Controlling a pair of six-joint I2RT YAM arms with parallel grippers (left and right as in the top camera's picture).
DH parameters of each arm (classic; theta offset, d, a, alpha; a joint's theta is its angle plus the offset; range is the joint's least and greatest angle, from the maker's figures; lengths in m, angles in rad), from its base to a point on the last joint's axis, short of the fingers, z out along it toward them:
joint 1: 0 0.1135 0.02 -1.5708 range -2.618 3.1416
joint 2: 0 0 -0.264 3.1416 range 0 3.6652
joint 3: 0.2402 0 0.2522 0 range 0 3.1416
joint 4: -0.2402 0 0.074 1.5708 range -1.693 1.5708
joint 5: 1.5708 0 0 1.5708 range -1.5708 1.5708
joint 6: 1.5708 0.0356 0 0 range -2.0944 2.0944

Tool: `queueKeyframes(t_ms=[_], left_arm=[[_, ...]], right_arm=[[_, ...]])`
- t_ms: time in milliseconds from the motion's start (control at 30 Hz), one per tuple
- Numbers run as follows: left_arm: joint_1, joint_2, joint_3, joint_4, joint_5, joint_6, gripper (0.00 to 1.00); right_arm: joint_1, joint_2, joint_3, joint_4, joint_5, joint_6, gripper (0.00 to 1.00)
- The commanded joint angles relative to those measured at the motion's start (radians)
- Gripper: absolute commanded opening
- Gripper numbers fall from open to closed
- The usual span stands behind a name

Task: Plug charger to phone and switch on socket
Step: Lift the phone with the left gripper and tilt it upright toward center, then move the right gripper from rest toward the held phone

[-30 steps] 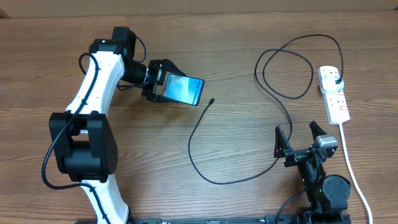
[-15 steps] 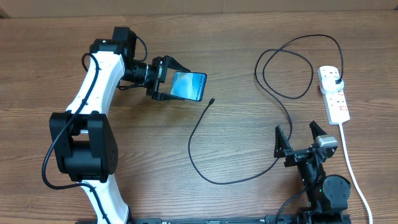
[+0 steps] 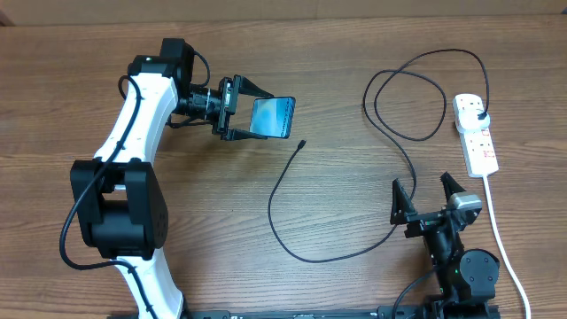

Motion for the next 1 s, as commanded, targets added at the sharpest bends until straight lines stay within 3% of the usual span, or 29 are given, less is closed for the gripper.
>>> queueKeyframes(t_ms=[0,167,367,767,967], left_arm=[[-0.002,-0.004,0.031,-0.002,0.072,-0.006,0.54],[-0.002,-0.004,0.031,-0.002,0.044,-0.005,0.54],[-0.002,-0.004,0.031,-0.002,0.000,0.002,0.55],[-0.002,-0.004,0.031,-0.002,-0.014,0.003,0.55],[-0.002,-0.004,0.031,-0.002,-0.015,0.002,0.54]], right_arm=[[0.004,-0.012,-0.010,0.000,0.025,0.201,1.00],[0.004,-0.012,-0.010,0.000,0.025,0.568,1.00],[0.004,-0.011,-0.009,0.003,-0.043,0.835,1.00],[0.004,0.144,0.080,-0.096,-0.202,0.865,1.00],[0.004,0.342,0.232,-0.103,-0.241,0.729,1.00]])
